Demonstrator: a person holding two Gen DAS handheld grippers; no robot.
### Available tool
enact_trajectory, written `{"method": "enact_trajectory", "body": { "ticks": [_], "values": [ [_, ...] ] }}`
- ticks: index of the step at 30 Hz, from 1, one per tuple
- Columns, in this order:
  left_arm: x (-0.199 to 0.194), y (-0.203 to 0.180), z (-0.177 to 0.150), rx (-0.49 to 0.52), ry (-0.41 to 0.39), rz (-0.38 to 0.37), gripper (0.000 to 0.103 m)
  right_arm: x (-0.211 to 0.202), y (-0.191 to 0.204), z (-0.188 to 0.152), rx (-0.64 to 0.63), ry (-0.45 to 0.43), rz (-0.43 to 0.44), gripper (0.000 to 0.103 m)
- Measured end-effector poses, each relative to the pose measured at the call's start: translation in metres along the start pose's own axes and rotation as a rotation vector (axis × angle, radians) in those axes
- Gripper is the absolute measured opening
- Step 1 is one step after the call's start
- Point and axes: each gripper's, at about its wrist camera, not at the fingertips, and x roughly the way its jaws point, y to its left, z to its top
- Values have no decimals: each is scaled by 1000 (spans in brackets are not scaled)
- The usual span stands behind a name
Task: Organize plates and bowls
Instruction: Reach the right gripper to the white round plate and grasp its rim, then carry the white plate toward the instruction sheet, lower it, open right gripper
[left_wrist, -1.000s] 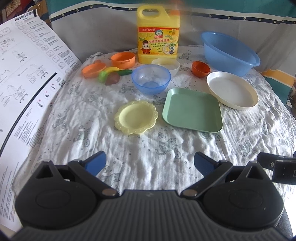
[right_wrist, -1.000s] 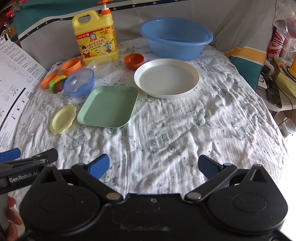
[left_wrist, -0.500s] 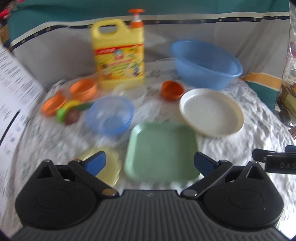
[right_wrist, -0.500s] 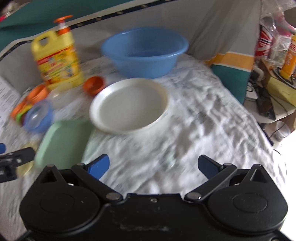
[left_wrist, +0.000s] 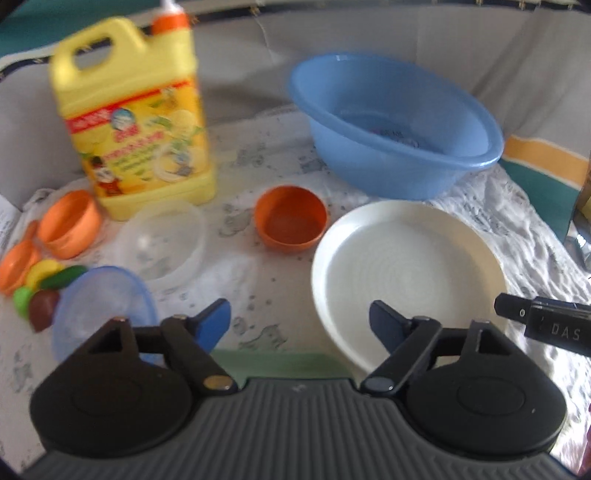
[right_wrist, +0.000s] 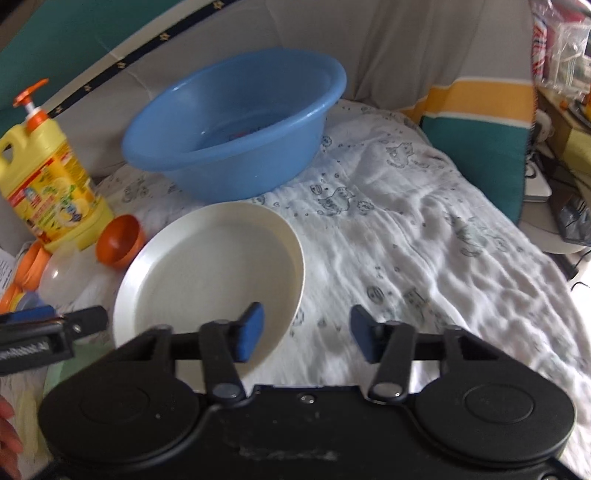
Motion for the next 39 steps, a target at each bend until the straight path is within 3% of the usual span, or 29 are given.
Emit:
{"method": "enact_trajectory", "body": {
  "ticks": [5, 7, 13, 15, 19, 22, 34, 39],
  "values": [
    [30, -8, 9, 19, 49, -20, 60, 24, -2, 7, -7, 3, 32, 26],
    [38, -10, 10, 22, 64, -31, 56, 31, -1, 8, -21, 0, 44, 23],
    [50, -17, 10, 61, 73, -54, 52, 42, 5, 8, -102, -34, 41, 23],
    [50, -18, 11, 50, 74, -81, 43, 43, 8, 7, -115, -47, 33, 23],
    [47, -28, 11, 71, 63, -64, 41, 40, 14, 6, -111, -49, 4, 23],
    [41, -31, 12, 69, 55, -66, 33, 31, 11, 5, -90, -46, -10, 23],
    [-21, -41, 1, 55, -15, -104, 33, -37, 6, -4, -97, -85, -17, 23],
    [-60, -22, -18, 24, -29, -85, 33, -69, 22, -19, -121, -84, 19, 23]
  ]
}}
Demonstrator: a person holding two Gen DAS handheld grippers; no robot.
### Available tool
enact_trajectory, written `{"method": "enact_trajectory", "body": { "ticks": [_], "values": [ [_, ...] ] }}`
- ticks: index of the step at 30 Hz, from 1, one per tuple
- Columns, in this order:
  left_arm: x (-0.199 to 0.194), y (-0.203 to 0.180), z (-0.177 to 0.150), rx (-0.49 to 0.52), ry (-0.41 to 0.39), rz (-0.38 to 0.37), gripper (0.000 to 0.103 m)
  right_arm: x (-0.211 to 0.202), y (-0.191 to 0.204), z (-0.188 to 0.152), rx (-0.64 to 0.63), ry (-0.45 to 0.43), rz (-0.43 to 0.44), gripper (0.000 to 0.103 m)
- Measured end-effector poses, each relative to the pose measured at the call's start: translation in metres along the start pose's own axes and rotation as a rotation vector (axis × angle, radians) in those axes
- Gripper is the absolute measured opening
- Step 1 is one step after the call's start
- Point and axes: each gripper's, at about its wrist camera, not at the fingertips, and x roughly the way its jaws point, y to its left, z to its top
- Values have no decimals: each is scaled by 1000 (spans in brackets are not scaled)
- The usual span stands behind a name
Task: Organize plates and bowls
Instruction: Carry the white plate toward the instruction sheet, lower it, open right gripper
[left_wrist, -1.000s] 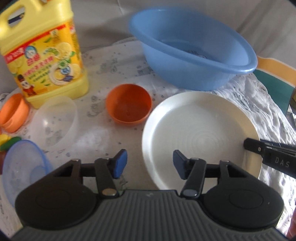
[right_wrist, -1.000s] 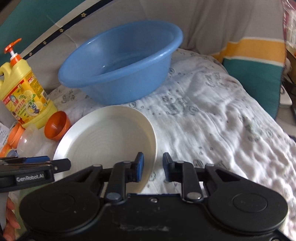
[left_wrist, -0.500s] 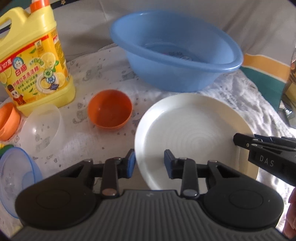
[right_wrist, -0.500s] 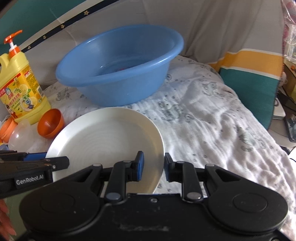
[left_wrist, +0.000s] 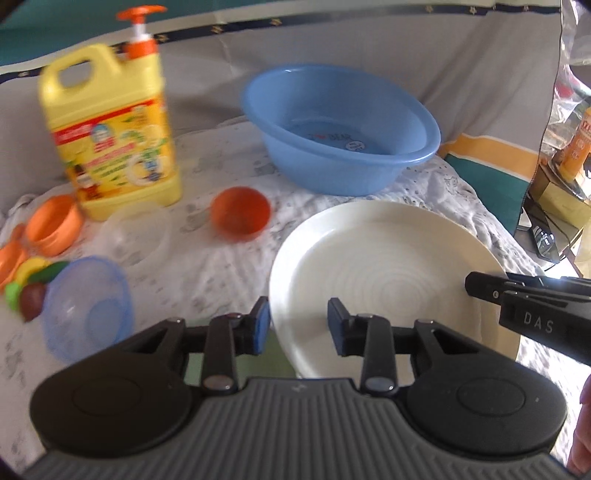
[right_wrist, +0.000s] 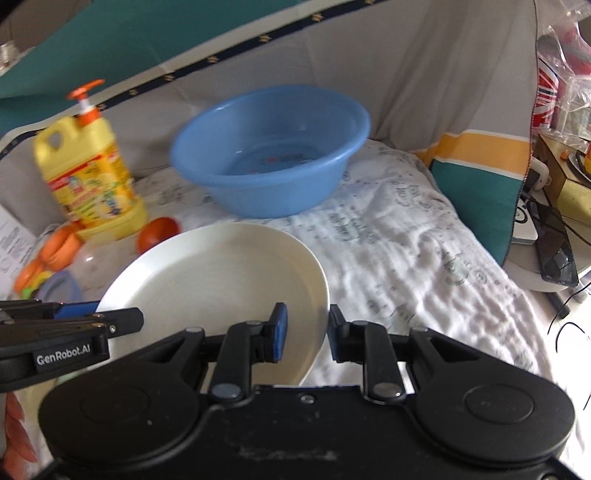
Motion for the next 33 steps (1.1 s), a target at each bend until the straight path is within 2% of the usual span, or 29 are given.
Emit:
{"method": "enact_trajectory", "body": {
  "ticks": [8, 17, 20, 25, 33],
  "values": [
    [-68, 45, -42, -71, -21, 52, 33, -46, 50, -25, -52, 17, 81, 23],
    [-139, 108, -100, -188, -49, 138, 33, -93, 133, -66, -145, 48, 177, 23],
    [-160, 128, -122, -223, -54, 174, 36, -105, 159, -80, -184, 68, 214, 23],
    [-191, 161, -157, -291, -61, 244, 38, -120, 209, -103, -276, 98, 264, 23],
    [-224, 207, -215, -398, -55, 292, 38, -141, 277, -147, -392, 146, 323, 23]
  ]
}}
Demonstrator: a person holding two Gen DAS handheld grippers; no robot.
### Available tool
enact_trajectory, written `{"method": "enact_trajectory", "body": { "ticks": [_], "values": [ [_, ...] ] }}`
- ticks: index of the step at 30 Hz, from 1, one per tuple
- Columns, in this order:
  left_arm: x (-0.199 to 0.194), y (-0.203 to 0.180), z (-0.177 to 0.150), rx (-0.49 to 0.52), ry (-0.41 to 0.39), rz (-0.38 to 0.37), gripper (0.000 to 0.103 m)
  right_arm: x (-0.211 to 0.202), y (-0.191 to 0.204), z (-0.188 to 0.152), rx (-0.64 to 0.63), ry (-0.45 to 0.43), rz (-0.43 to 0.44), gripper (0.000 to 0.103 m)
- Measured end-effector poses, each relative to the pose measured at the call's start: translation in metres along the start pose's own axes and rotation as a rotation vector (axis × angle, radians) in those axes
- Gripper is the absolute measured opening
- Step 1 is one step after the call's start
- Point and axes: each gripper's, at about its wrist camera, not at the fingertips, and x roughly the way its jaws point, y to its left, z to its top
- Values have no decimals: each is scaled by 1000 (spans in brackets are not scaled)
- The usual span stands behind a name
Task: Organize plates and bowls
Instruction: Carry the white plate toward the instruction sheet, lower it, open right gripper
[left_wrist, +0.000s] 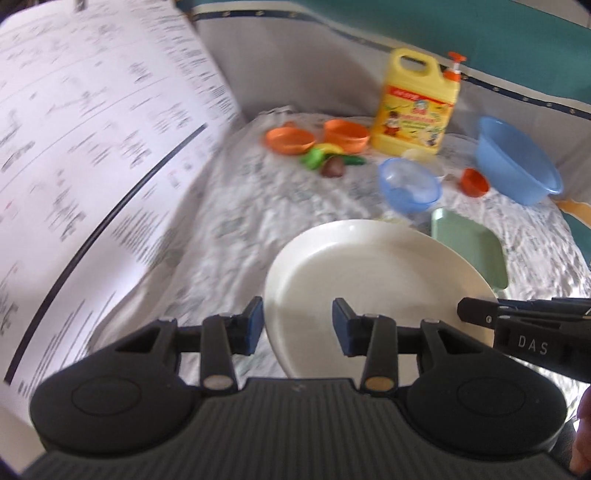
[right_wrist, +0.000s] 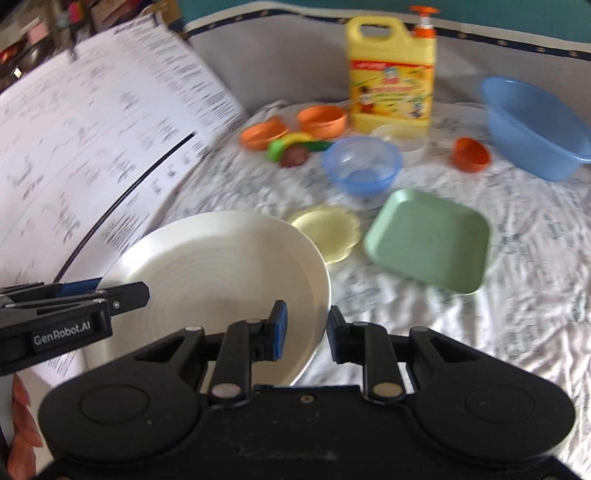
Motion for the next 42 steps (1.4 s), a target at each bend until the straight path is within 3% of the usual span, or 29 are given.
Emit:
{"method": "enact_trajectory", "body": {
  "ticks": [9, 24, 33, 34, 36, 38, 39, 42],
  "values": [
    [15, 36, -34, -58, 52, 17, 38, 20, 45, -25, -84, 70, 8, 23],
    [56, 20, -41, -26, 113, -28, 38, 55, 10, -34, -68, 116, -52, 23],
    [75, 25, -42, -32, 151, 12, 41, 65, 12, -39, -94, 131, -18, 27],
    [76, 24, -42, -30, 151, 16, 43, 66, 11, -38, -90, 133, -9, 30],
    [76, 24, -41, -31, 152, 26, 61, 67, 9, -37, -80, 138, -2, 47],
    [75, 25, -40, -36, 143, 41, 78, 64, 6, -37, -70, 128, 2, 76],
    [74, 25, -39, -39, 137, 46, 89, 61, 4, -37, -68, 116, 6, 79],
    [72, 27, -34, -54, 117, 66, 103, 53, -1, -34, -55, 101, 26, 96]
  ]
}}
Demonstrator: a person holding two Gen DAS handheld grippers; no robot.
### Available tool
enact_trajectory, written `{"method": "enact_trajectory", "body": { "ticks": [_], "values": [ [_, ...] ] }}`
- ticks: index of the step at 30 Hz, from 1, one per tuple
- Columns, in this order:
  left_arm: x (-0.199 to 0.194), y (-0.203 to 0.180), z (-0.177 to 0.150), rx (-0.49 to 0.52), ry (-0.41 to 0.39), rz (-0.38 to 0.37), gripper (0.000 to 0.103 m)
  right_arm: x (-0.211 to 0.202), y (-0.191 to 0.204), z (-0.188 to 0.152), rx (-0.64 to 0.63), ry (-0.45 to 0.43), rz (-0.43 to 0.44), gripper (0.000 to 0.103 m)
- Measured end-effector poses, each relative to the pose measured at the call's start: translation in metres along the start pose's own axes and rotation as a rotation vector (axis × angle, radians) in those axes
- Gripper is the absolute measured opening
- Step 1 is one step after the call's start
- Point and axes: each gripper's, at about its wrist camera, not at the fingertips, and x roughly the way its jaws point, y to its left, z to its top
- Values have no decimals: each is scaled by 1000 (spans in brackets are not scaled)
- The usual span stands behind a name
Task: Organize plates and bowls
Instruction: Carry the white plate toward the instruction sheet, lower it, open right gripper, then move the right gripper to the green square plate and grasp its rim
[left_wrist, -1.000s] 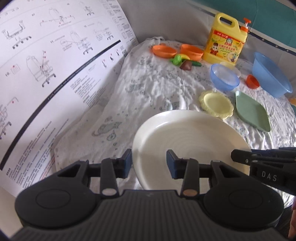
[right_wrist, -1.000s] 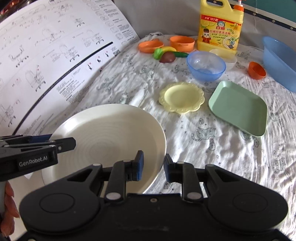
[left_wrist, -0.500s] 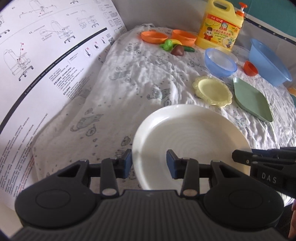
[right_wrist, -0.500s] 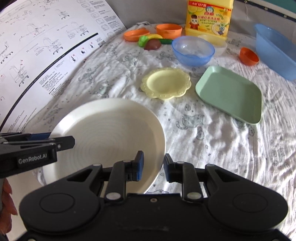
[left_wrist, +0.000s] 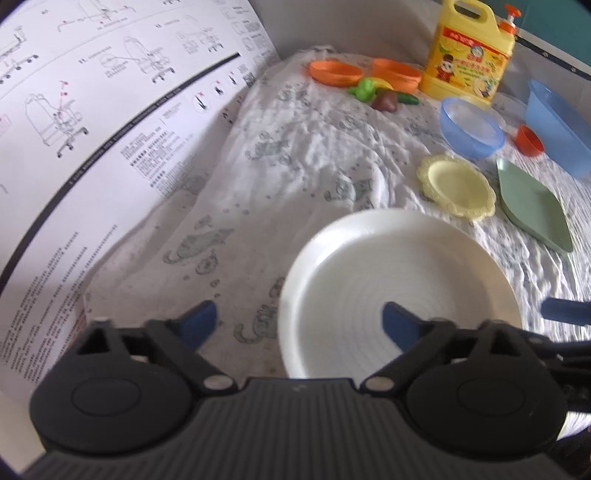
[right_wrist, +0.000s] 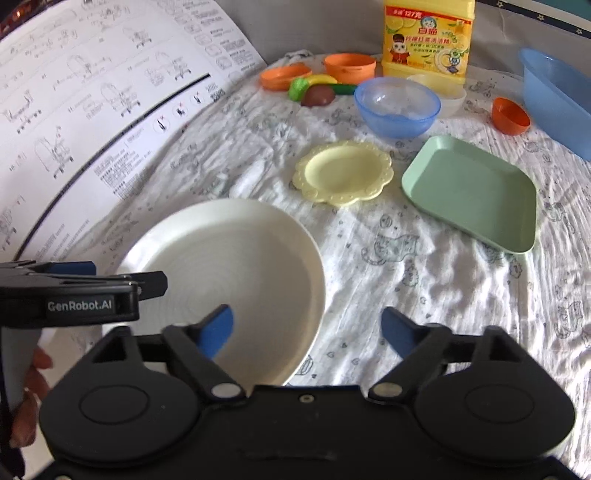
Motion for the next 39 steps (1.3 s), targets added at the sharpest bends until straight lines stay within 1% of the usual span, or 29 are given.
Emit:
{"method": "enact_trajectory", "body": {
  "ticks": [1, 2, 6, 9, 12, 17, 24, 27, 30, 32, 33, 35, 36, 38, 39],
  "values": [
    [-1, 0, 2, -7, -5, -1, 103, -3, -3, 1, 7, -7, 5, 102],
    [-2, 1, 5, -15, -8, -5, 103, -6, -6, 1, 15, -18, 6, 103],
    [-7, -3, 17, -22, -31, -19, 103, -16, -23, 4, 56, -44, -5, 103],
    [-11, -16, 28, 13, -56, -31, 103, -22, -41, 7, 107, -65, -19, 103],
    [-13, -36, 39, 59, -82, -51, 103, -28, -62, 10, 161, -87, -42, 103],
    [-15, -72, 56, 131, -123, -105, 103, -34, -98, 10, 250, -122, -87, 103],
    [-3, -125, 75, 223, -151, -179, 103, -33, -166, 6, 429, -165, -167, 103],
    [3, -146, 82, 264, -158, -204, 103, -31, -192, 7, 489, -178, -175, 95],
    [11, -165, 88, 303, -156, -216, 103, -26, -210, 11, 522, -196, -181, 86],
    [19, -177, 93, 329, -151, -220, 103, -17, -219, 16, 533, -192, -175, 76],
    [22, -182, 95, 341, -147, -226, 103, -13, -221, 19, 540, -189, -166, 74],
    [31, -192, 99, 356, -136, -230, 103, -2, -225, 27, 539, -181, -145, 63],
    [35, -195, 101, 359, -132, -231, 103, 4, -224, 30, 532, -176, -143, 61],
    [42, -202, 104, 362, -122, -236, 103, 15, -223, 36, 520, -165, -133, 49],
    [46, -204, 105, 363, -118, -238, 103, 20, -222, 38, 515, -159, -127, 46]
  ]
}}
